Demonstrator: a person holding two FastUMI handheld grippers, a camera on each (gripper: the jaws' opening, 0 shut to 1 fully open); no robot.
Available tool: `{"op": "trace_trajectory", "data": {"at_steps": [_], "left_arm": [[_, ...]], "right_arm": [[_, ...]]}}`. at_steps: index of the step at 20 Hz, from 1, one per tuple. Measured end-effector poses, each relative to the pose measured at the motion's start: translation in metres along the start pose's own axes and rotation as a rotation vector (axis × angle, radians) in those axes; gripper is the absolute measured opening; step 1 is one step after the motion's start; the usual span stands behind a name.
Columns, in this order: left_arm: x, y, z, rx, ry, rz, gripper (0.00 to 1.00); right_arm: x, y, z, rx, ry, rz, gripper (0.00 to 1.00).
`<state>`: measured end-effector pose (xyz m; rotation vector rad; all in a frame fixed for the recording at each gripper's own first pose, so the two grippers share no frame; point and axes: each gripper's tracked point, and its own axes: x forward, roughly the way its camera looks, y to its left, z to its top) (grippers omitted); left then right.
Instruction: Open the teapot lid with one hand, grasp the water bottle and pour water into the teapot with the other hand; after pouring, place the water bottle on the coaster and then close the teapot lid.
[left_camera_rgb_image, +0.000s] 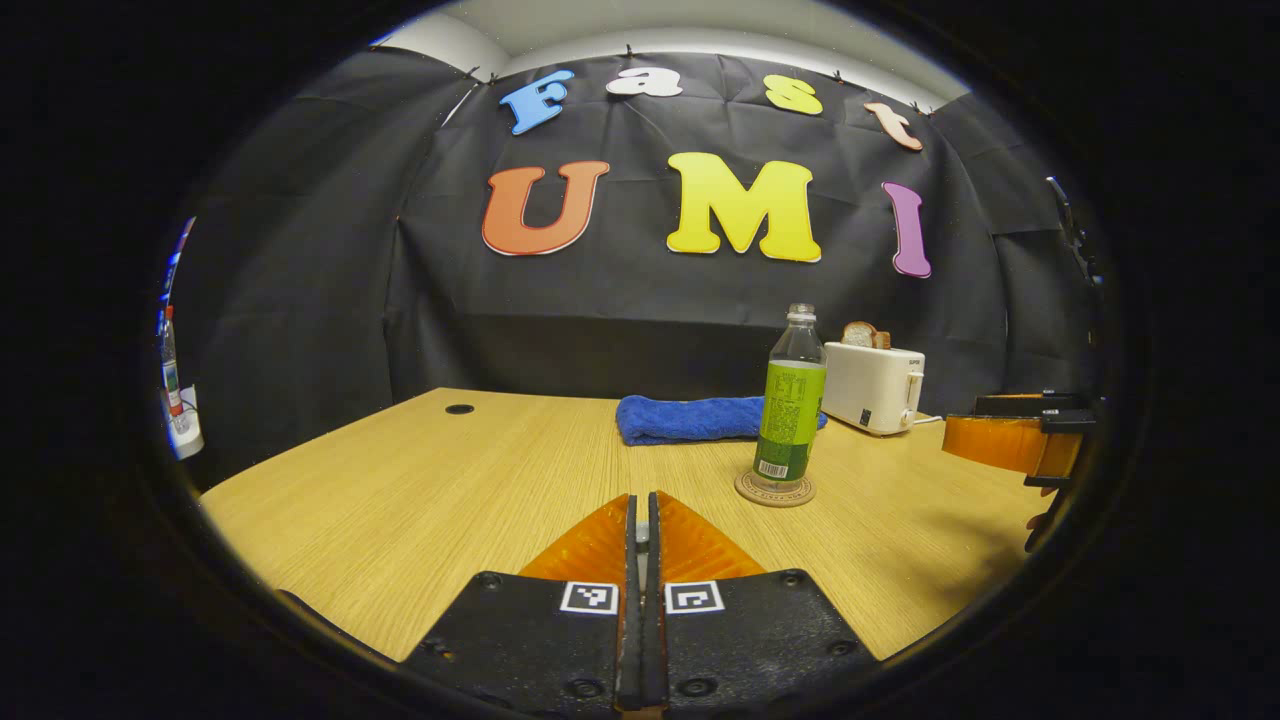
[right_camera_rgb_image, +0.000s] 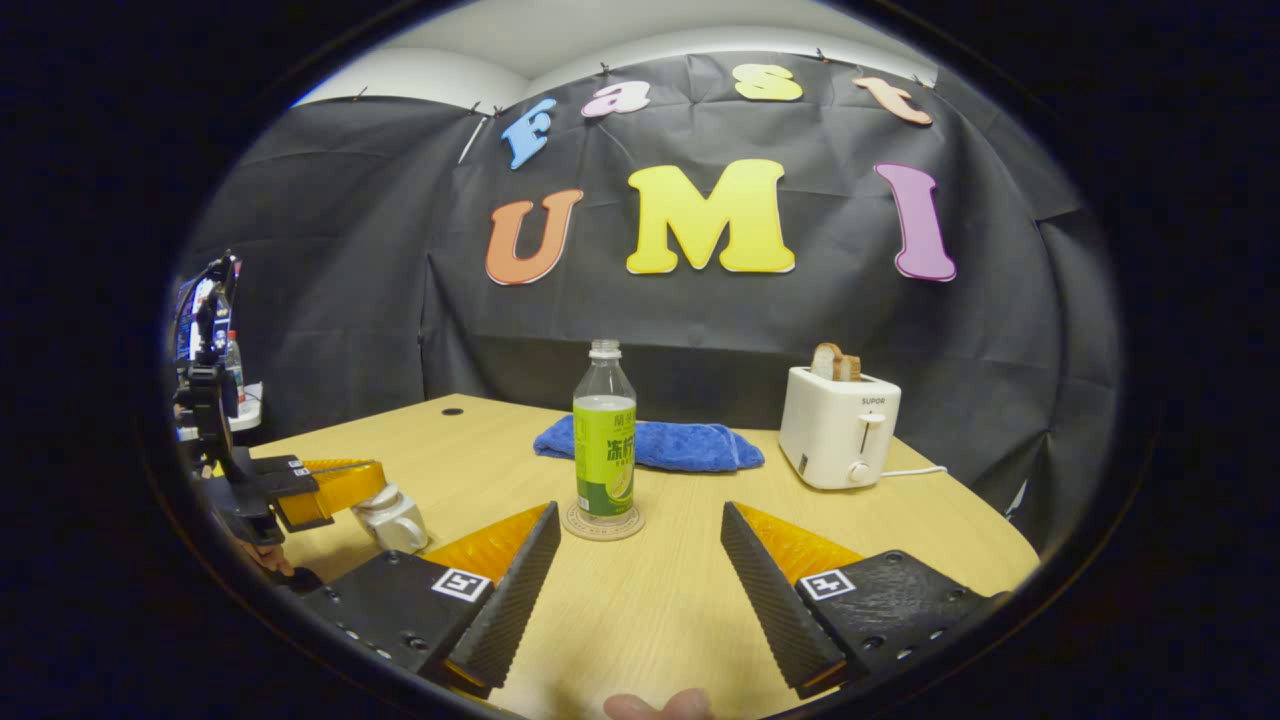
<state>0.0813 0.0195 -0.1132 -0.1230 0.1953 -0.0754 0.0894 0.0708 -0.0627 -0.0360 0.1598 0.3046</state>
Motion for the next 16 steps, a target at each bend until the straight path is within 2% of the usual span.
{"op": "trace_trajectory", "data": {"at_steps": [2, 4, 6, 7, 8, 9, 10, 11, 16], "left_arm": [[0.000, 0.003, 0.000, 0.009, -0.003, 0.019, 0.04], [0.000, 0.005, 0.002, 0.013, -0.007, 0.037, 0.09], [-0.001, 0.009, 0.007, 0.027, -0.012, 0.065, 0.21], [-0.003, 0.010, 0.012, 0.034, -0.022, 0.074, 0.38], [-0.006, 0.012, 0.018, 0.039, -0.034, 0.087, 0.48], [-0.009, 0.014, 0.026, 0.042, -0.056, 0.102, 0.70], [-0.018, 0.017, 0.037, 0.047, -0.075, 0.116, 0.82], [-0.023, 0.019, 0.045, 0.054, -0.091, 0.127, 1.00], [-0.051, 0.015, 0.085, 0.102, -0.147, 0.132, 0.99]], "right_arm": [[-0.002, -0.003, 0.000, 0.000, -0.004, -0.013, 0.96], [-0.005, -0.006, 0.001, 0.007, -0.013, -0.036, 0.96], [-0.007, -0.010, 0.000, 0.018, -0.020, -0.058, 0.96], [-0.008, -0.010, 0.000, 0.022, -0.021, -0.065, 0.96], [-0.009, -0.011, -0.001, 0.023, -0.021, -0.072, 0.96], [-0.011, -0.012, -0.001, 0.021, -0.022, -0.082, 0.96], [-0.013, -0.015, 0.000, 0.019, -0.027, -0.094, 0.96], [-0.017, -0.017, 0.003, 0.017, -0.034, -0.106, 0.96], [-0.042, -0.024, 0.022, -0.008, -0.096, -0.162, 0.94]]}}
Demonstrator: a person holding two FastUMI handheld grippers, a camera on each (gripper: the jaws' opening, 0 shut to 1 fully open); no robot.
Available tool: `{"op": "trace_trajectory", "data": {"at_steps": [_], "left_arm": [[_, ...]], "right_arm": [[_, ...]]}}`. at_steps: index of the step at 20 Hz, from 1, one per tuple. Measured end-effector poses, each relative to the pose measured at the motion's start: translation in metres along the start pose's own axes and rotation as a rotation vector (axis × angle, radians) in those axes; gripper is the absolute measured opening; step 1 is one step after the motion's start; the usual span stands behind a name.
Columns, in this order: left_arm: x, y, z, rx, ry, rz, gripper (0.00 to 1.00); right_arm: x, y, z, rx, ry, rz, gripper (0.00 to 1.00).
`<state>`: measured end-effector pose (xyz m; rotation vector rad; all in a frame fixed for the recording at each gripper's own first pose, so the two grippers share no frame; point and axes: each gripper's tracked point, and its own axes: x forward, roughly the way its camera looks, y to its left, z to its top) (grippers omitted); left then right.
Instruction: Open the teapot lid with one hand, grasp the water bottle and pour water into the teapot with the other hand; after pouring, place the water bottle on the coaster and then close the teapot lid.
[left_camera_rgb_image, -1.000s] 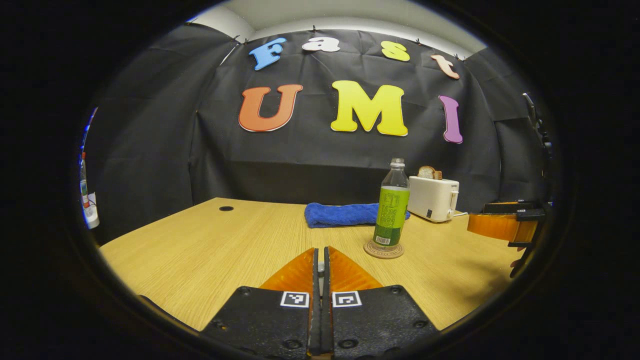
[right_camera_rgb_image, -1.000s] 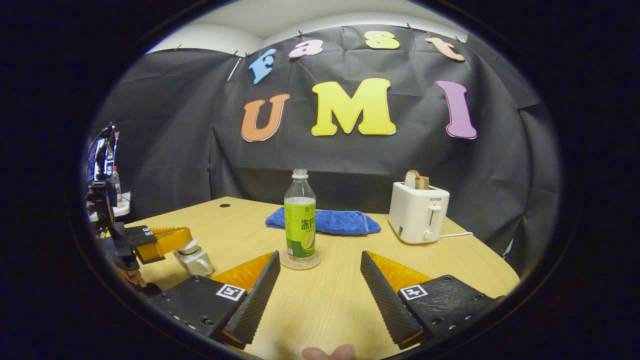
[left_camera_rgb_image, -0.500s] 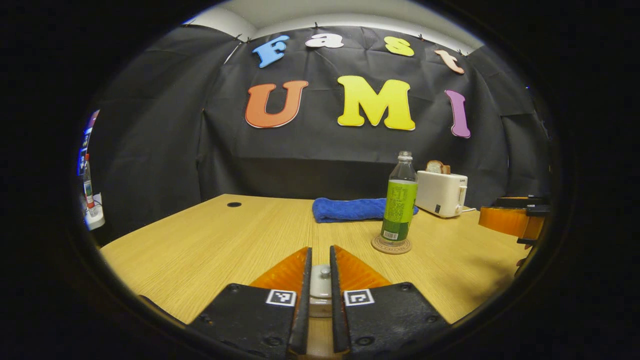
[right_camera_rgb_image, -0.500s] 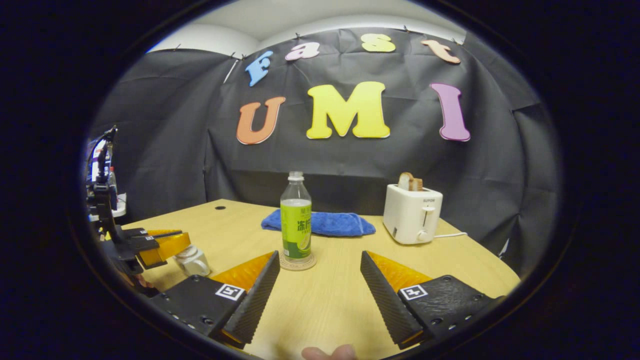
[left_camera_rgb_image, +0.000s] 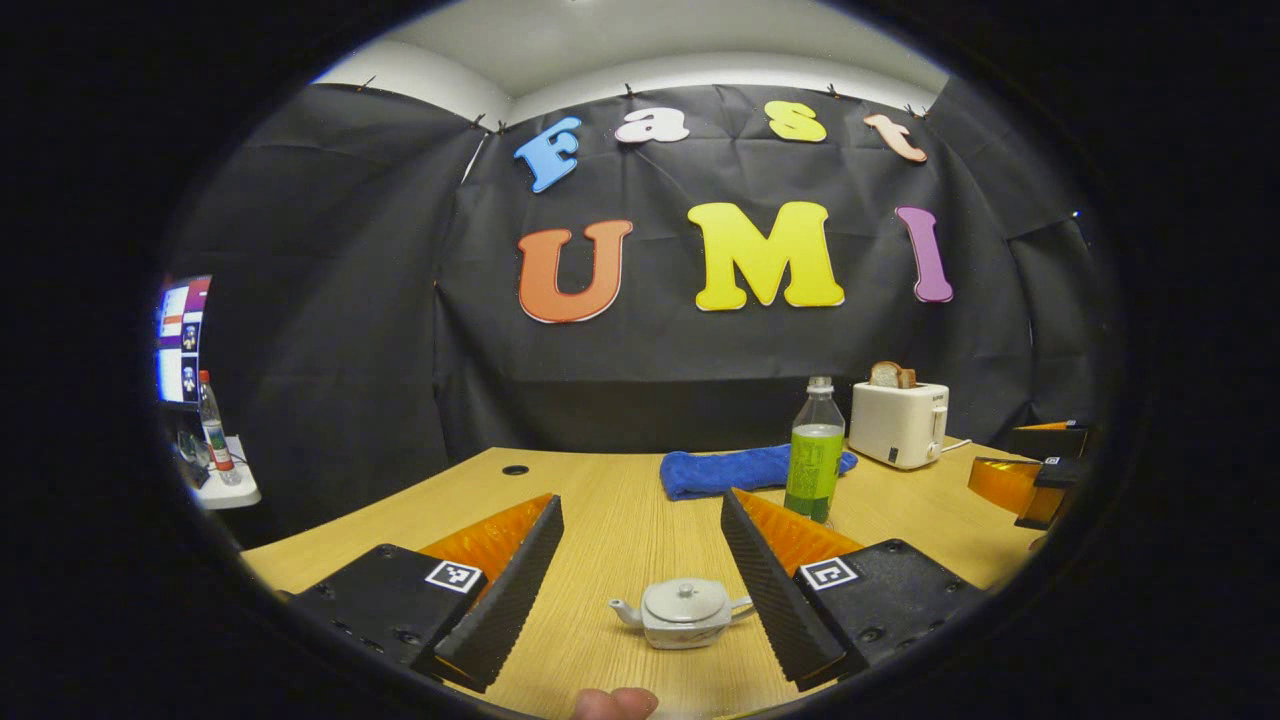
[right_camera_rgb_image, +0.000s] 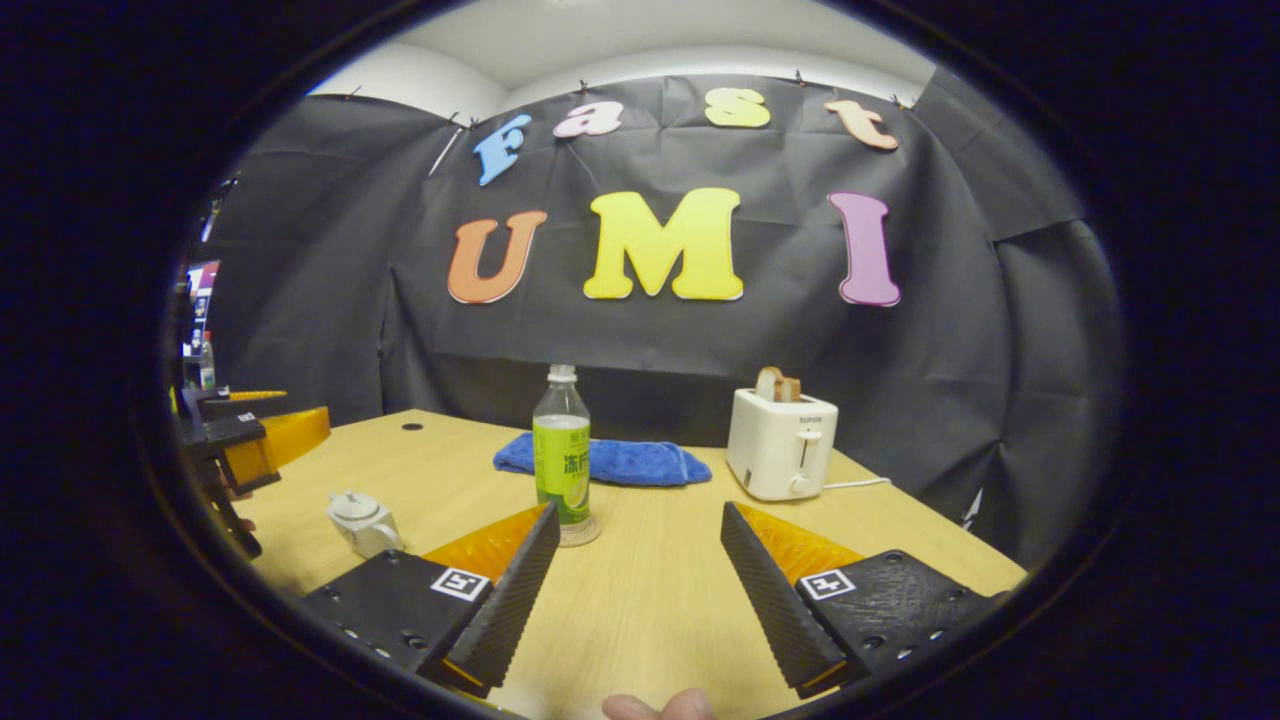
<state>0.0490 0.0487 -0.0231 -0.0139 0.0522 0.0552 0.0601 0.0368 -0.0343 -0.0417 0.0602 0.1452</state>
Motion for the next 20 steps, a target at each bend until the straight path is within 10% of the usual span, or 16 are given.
{"op": "trace_trajectory", "data": {"at_steps": [20], "left_arm": [[-0.079, -0.030, 0.041, 0.024, -0.081, -0.039, 1.00]], "right_arm": [[-0.082, 0.007, 0.035, -0.003, -0.078, -0.070, 0.96]]}}
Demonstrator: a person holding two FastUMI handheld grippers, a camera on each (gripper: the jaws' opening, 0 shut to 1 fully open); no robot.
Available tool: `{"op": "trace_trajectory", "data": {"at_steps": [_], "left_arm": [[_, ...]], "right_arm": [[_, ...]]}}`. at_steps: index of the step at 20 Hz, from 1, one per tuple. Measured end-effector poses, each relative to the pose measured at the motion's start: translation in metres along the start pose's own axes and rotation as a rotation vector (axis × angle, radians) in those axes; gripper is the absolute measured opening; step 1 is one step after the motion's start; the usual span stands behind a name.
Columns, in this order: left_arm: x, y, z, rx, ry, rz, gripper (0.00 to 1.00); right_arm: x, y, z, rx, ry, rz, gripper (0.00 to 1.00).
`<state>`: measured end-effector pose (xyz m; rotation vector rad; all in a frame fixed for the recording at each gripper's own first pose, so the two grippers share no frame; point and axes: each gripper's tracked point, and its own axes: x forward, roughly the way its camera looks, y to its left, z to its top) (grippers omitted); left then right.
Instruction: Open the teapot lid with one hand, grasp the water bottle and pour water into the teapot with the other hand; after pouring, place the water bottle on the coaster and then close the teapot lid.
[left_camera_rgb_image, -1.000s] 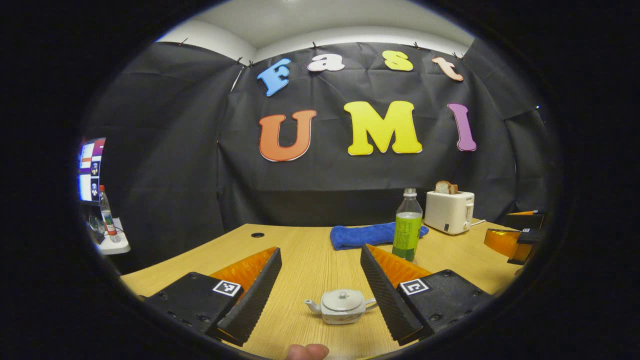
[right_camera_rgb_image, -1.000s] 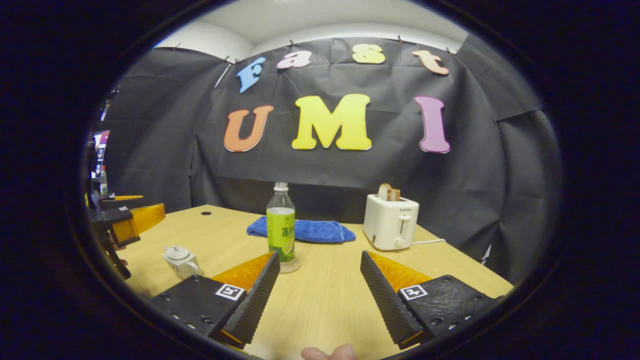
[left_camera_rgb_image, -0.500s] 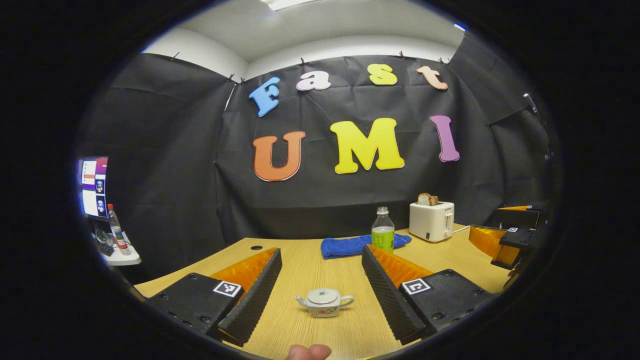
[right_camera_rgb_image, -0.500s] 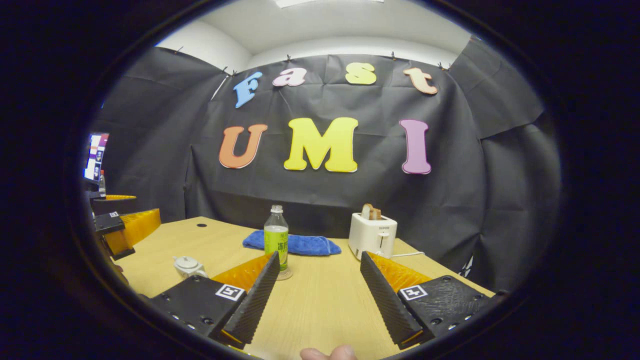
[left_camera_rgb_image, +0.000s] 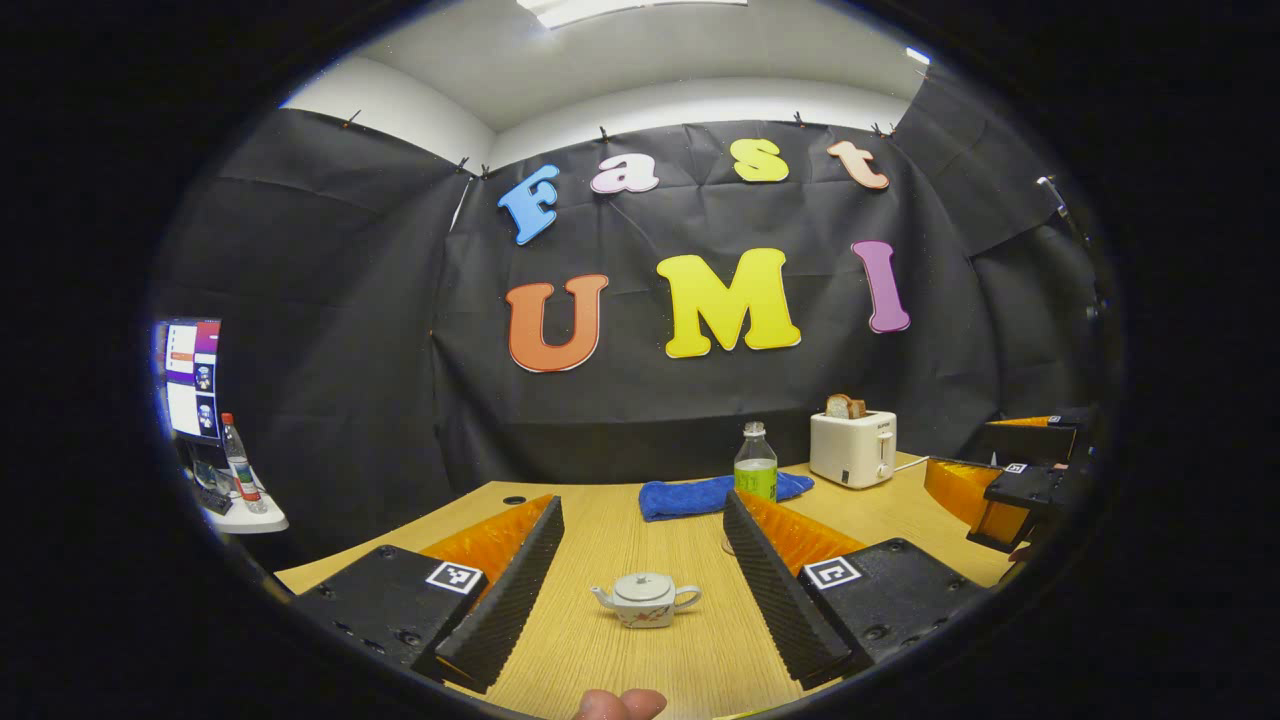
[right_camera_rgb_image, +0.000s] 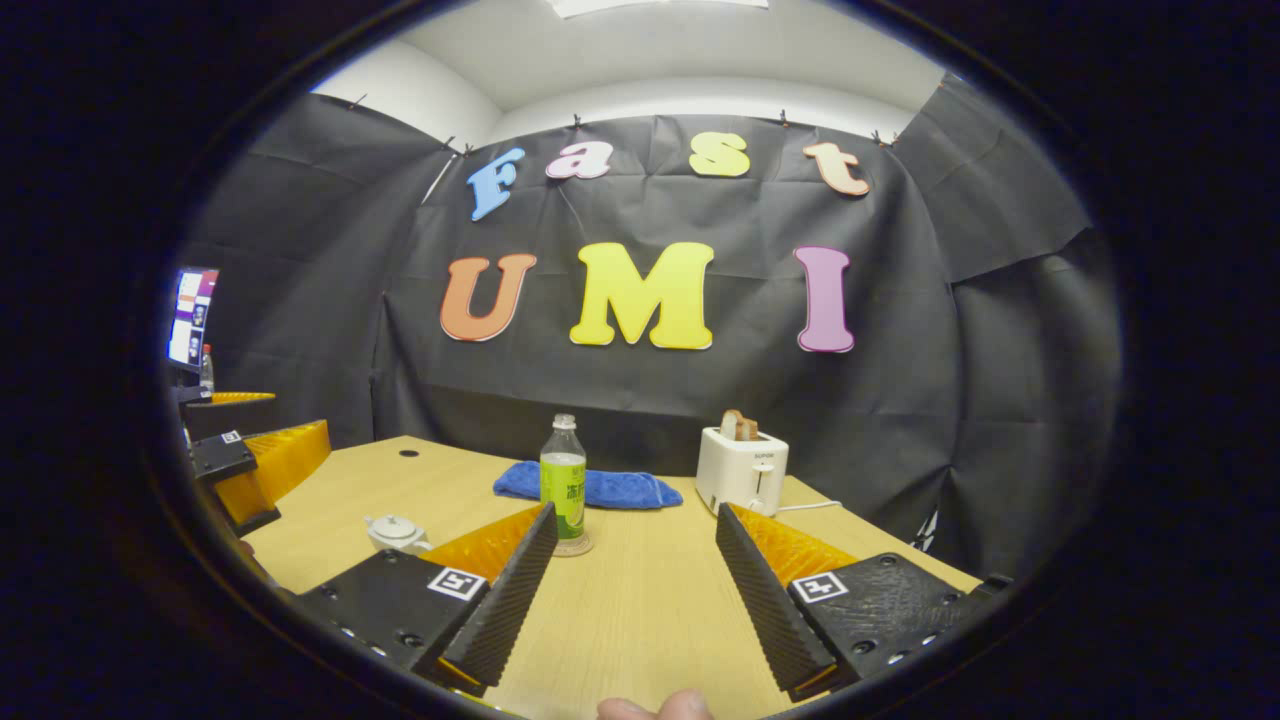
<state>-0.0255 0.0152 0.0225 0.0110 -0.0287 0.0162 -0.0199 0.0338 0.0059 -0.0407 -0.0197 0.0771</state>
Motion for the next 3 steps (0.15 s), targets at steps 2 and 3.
{"op": "trace_trajectory", "data": {"at_steps": [2, 3], "left_arm": [[-0.0010, 0.0004, 0.0039, 0.000, -0.013, 0.002, 0.99], [-0.0017, 0.0000, 0.0045, 0.001, -0.016, 0.001, 1.00]], "right_arm": [[-0.0029, 0.0010, 0.0044, 0.012, -0.014, -0.004, 0.97], [-0.0042, 0.0005, 0.0067, 0.024, -0.019, -0.007, 0.97]]}}
